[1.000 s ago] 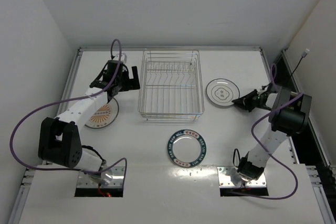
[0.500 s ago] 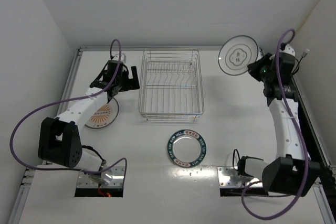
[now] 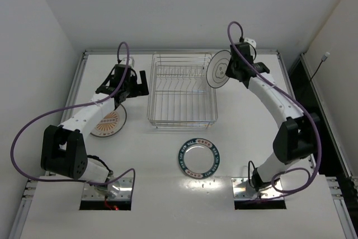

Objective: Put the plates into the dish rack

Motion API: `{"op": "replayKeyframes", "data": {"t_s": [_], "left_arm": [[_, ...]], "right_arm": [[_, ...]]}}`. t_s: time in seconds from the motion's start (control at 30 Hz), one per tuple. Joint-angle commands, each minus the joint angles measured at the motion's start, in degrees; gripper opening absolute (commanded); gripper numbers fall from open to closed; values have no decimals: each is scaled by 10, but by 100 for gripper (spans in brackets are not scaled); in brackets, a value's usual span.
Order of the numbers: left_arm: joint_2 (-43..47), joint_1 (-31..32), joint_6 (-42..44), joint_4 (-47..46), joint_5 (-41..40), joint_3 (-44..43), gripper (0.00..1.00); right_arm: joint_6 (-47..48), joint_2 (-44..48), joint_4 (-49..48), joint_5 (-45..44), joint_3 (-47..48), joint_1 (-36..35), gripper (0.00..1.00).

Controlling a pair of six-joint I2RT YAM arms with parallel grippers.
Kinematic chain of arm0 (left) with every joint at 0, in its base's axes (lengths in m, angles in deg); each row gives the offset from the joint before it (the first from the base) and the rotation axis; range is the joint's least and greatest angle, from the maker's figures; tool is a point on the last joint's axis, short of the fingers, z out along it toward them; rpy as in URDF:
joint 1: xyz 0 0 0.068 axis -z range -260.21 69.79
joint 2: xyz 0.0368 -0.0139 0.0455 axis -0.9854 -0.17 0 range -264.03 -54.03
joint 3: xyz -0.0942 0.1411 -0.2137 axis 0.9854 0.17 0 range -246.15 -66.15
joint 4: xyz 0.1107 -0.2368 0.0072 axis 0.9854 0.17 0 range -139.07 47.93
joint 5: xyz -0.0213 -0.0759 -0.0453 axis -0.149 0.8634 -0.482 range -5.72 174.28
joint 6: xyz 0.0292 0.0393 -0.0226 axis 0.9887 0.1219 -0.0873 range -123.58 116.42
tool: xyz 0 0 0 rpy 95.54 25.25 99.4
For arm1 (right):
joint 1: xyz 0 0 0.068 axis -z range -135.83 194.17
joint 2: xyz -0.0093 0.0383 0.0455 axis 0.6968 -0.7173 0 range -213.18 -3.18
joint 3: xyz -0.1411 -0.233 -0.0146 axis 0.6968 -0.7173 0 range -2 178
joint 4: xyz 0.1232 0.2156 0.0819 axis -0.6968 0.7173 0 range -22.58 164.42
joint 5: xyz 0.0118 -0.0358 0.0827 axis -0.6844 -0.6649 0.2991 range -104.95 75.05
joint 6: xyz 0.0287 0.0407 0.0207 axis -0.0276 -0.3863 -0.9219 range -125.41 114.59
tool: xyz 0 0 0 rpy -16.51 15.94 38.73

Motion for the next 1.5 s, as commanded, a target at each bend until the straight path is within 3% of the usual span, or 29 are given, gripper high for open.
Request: {"op": "replayKeyframes", "data": {"t_s": [0.0, 0.43, 0.77, 0.8, 0.83, 1.0, 1.13, 1.23, 1.33, 1.37, 1.47], "left_arm": [[1, -3, -8, -15, 8, -21, 100], [1, -3, -8, -15, 13, -21, 100], [1, -3, -8, -15, 18, -26, 100], [1, -3, -8, -15, 18, -26, 100], [-4, -3, -8, -15, 18, -26, 100], [-4, -3, -8, -10, 18, -26, 100], [-4, -3, -8, -10, 18, -26, 100], [-4, -3, -8, -10, 13, -26, 100], [-4, -3, -8, -5, 8, -26, 100], [-4, -3, -8, -5, 8, -26, 100], [1, -3, -8, -5, 2, -26, 100]], "right_arm": [[8, 1, -21, -56, 51, -18, 0], [14, -88, 5, -139, 90, -86, 0], [56, -164, 58, -237, 187, -146, 0], [56, -164, 58, -237, 187, -146, 3], [56, -164, 58, -226, 187, -152, 14], [50, -156, 63, -192, 175, -164, 20], [50, -119, 77, -181, 165, -164, 23], [58, -54, 108, -181, 141, -164, 31], [64, 91, 116, -116, 51, -156, 42], [64, 135, 116, -99, -17, -149, 51], [58, 303, 121, -27, -142, -143, 63]]}}
